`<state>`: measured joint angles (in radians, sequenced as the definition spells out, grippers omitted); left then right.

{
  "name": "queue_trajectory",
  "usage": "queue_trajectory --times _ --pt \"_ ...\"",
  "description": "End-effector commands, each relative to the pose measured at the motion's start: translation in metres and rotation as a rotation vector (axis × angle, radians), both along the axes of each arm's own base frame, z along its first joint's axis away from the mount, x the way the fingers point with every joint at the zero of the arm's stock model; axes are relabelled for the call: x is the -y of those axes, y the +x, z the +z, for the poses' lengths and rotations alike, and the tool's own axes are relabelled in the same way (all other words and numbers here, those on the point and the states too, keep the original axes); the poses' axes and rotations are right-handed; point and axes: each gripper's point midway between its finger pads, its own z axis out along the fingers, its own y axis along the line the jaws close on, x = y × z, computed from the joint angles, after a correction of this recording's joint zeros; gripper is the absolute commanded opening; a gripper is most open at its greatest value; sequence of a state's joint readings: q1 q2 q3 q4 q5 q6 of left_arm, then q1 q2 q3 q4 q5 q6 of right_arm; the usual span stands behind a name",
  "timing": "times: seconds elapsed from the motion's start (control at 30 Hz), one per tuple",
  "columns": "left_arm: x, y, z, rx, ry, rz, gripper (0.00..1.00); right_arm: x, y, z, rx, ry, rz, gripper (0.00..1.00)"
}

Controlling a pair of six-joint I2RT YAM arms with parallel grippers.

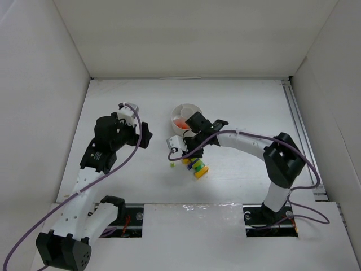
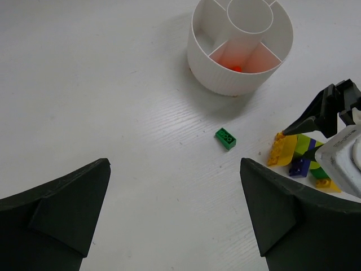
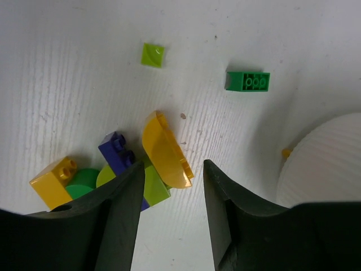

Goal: Sort the legos into containers by color

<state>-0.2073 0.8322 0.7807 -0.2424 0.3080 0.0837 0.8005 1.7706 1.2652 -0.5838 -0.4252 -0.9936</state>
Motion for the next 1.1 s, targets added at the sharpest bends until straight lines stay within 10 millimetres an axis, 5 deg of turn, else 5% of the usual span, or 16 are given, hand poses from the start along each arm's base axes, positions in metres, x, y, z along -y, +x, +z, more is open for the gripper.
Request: queue_trajectory --times 0.0,0.33,1.07 --pt "0.002 0.002 0.019 0.033 -0.026 -0.001 0.98 -0.012 0.0 0.013 -0.004 0.04 0.074 0.51" --pt "0.001 0.003 0.016 0.034 -0.023 0.008 0.98 -0.008 -0.015 0.001 -0.044 -0.026 0.159 0.51" --pt "-0.003 0.008 0.013 0.013 -0.044 0.039 0.98 -0.016 -0.012 -0.022 -0.022 -0.112 0.218 0.52"
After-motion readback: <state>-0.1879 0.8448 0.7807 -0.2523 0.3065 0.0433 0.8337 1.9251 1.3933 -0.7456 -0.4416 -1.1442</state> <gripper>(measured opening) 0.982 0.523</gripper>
